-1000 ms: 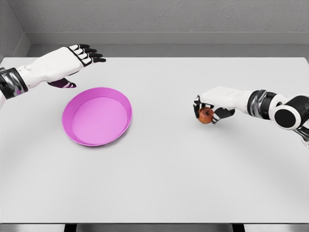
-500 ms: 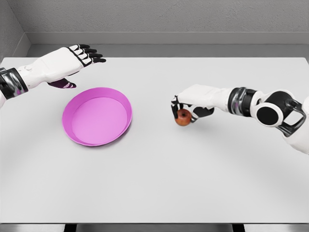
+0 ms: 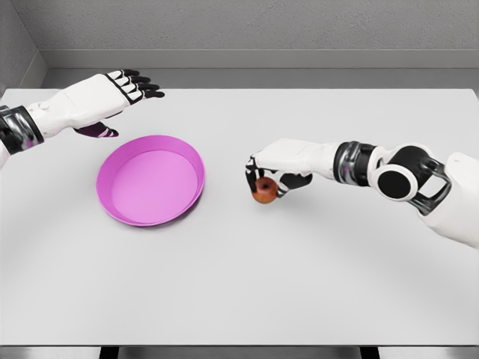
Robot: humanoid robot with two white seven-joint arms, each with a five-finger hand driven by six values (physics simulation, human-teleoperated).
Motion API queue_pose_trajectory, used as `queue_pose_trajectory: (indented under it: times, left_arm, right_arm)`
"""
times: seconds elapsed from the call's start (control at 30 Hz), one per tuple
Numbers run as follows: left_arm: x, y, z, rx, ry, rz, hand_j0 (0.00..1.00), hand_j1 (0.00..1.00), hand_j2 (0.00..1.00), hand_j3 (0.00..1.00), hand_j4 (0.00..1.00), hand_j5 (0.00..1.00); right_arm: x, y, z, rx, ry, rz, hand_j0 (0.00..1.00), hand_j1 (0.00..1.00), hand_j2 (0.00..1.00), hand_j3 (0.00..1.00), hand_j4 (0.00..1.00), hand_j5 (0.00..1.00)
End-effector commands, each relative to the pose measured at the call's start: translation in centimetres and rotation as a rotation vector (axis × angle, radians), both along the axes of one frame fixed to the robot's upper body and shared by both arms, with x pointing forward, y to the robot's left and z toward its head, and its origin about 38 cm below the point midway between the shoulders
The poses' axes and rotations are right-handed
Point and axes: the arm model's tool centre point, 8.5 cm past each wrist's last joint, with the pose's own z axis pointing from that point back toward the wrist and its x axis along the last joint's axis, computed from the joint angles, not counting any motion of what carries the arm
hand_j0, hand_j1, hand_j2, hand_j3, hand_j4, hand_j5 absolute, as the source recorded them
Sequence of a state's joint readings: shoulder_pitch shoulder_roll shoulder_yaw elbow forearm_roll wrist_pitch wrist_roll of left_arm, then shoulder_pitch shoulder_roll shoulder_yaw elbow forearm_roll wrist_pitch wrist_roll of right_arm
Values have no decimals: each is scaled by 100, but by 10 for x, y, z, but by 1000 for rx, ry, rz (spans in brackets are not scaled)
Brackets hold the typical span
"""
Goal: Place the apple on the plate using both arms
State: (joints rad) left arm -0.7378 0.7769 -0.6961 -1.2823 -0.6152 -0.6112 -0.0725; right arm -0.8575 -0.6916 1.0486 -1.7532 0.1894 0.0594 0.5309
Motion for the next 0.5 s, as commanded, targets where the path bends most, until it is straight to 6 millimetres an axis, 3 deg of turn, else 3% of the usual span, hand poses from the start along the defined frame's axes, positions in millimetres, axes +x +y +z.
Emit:
queue_pose_trajectory:
  times: [0.0, 0.23, 0.27, 0.3, 0.33, 0.47]
  left_arm:
    - [0, 0, 1, -6, 0, 1, 100, 100, 100, 100, 100, 100]
    - [0, 0, 1, -7, -1, 1, 100, 100, 100, 100, 100, 100]
    - [0, 0, 1, -8, -1, 1, 100, 100, 100, 100, 100, 100]
    - [0, 0, 1, -8, -1, 1, 100, 100, 100, 100, 100, 100]
    - [0, 0, 1, -8, -1, 1, 100, 100, 100, 100, 100, 100]
    - [0, 0, 1, -7, -1, 0, 100, 100, 100, 100, 100, 100]
  right_arm:
    - [1, 0, 0, 1, 3, -14, 98, 98, 98, 98, 98, 98]
    - [3, -8, 2, -5, -5, -32, 100, 100, 100, 100, 100, 100]
    - [7, -23, 7, -19, -20, -58, 100, 100, 100, 100, 100, 100]
    - [16, -54, 27, -18, -65, -128, 100, 100, 100, 100, 100, 100]
    - [19, -72, 38, -21, -90, -171, 100, 100, 100, 100, 100, 100]
    - [21, -169, 92, -102, -211, -371, 100, 100, 100, 100, 100, 100]
